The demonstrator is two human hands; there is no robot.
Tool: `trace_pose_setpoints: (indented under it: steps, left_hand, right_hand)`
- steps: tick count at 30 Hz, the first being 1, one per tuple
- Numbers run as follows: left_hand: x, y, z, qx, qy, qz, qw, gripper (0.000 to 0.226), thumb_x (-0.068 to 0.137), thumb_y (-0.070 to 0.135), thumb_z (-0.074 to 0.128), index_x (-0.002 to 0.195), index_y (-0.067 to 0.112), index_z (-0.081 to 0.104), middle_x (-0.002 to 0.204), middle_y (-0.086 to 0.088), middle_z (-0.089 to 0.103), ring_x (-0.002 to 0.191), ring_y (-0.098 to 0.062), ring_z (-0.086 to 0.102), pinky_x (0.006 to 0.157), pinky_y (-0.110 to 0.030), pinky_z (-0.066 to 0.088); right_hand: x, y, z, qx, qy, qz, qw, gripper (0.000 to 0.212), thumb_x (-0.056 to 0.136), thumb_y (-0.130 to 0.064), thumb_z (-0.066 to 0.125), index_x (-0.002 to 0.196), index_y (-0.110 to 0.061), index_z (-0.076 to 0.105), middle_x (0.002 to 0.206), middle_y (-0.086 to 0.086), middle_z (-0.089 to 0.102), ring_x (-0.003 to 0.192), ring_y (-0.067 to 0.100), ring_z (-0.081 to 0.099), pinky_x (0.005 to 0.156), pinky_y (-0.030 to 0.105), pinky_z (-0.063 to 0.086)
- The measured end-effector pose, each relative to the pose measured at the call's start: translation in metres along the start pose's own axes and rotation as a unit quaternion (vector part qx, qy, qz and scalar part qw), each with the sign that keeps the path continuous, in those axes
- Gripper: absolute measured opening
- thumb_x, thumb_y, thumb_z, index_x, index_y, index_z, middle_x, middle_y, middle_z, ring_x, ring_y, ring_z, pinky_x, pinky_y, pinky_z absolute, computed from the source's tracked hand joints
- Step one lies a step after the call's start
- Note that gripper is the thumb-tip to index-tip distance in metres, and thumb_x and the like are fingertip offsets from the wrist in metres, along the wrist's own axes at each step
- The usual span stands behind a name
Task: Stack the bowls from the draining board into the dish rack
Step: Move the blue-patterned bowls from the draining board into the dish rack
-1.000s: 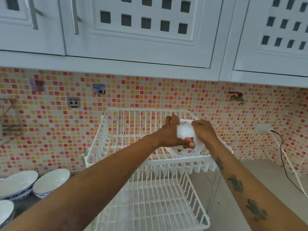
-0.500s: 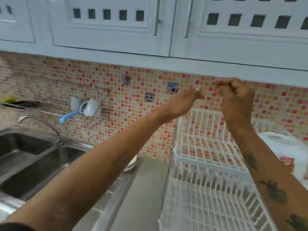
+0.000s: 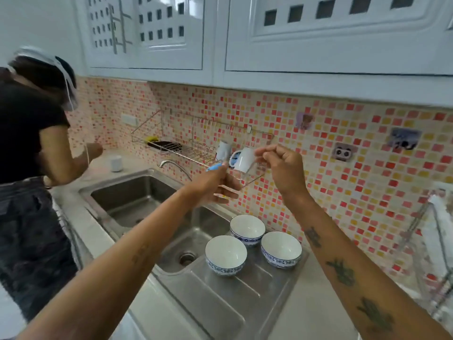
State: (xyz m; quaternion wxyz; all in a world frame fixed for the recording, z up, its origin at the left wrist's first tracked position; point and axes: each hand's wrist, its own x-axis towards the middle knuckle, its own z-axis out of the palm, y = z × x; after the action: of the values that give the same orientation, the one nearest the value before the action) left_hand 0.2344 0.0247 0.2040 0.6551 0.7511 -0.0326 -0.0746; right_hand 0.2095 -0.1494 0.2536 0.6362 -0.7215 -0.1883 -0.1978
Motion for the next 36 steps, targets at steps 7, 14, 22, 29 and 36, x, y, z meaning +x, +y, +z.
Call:
trace_pose_setpoints:
  steps: [7, 14, 22, 29, 36]
  left_hand:
    - [0.053, -0.148, -0.048, -0.026, 0.137, -0.137, 0.981, 0.065, 0.097, 0.060, 0.025, 0.073, 0.011, 0.061, 0.082, -0.010, 0.062, 0.074, -0.026, 0.058, 0.070, -0.031, 0.045]
    - [0.097, -0.224, -0.024, 0.024, 0.187, -0.125, 0.974, 0.053, 0.102, 0.042, 0.031, 0.084, 0.003, 0.062, 0.099, -0.033, 0.061, 0.104, -0.038, 0.059, 0.097, -0.051, 0.043]
    - [0.134, -0.285, -0.006, 0.024, 0.223, -0.169, 0.960, 0.050, 0.102, 0.039, 0.036, 0.114, -0.003, 0.062, 0.112, -0.019, 0.064, 0.108, -0.029, 0.059, 0.091, -0.035, 0.042]
    - [0.138, -0.306, 0.007, -0.054, 0.264, -0.154, 0.951, 0.035, 0.102, 0.018, 0.041, 0.113, -0.008, 0.062, 0.110, -0.025, 0.066, 0.101, -0.031, 0.060, 0.087, -0.032, 0.042]
    - [0.135, -0.307, 0.013, -0.077, 0.280, -0.140, 0.947, 0.032, 0.101, 0.015, 0.040, 0.107, -0.007, 0.063, 0.095, -0.016, 0.063, 0.091, -0.023, 0.055, 0.081, -0.031, 0.041]
  right_hand:
    - [0.007, 0.141, 0.058, -0.008, -0.019, 0.255, 0.967, 0.017, 0.089, -0.011, 0.051, 0.085, -0.010, 0.067, 0.086, 0.006, 0.065, 0.071, 0.016, 0.059, 0.060, 0.023, 0.042]
    - [0.001, 0.253, 0.077, -0.118, -0.001, 0.393, 0.912, 0.038, 0.093, -0.028, 0.047, 0.120, -0.003, 0.060, 0.123, 0.017, 0.061, 0.108, 0.031, 0.057, 0.086, 0.036, 0.041]
    - [-0.028, 0.336, 0.085, -0.106, -0.043, 0.487, 0.866, 0.042, 0.088, -0.019, 0.057, 0.130, -0.017, 0.052, 0.125, 0.009, 0.062, 0.114, 0.030, 0.058, 0.098, 0.045, 0.049]
    - [-0.048, 0.340, 0.095, -0.079, -0.031, 0.559, 0.825, 0.048, 0.089, 0.003, 0.036, 0.131, -0.019, 0.042, 0.119, 0.010, 0.051, 0.097, 0.030, 0.052, 0.072, 0.048, 0.056]
    - [-0.050, 0.339, 0.094, -0.058, 0.045, 0.546, 0.835, 0.055, 0.084, 0.005, 0.030, 0.133, -0.015, 0.047, 0.130, 0.015, 0.056, 0.101, 0.033, 0.057, 0.088, 0.045, 0.053]
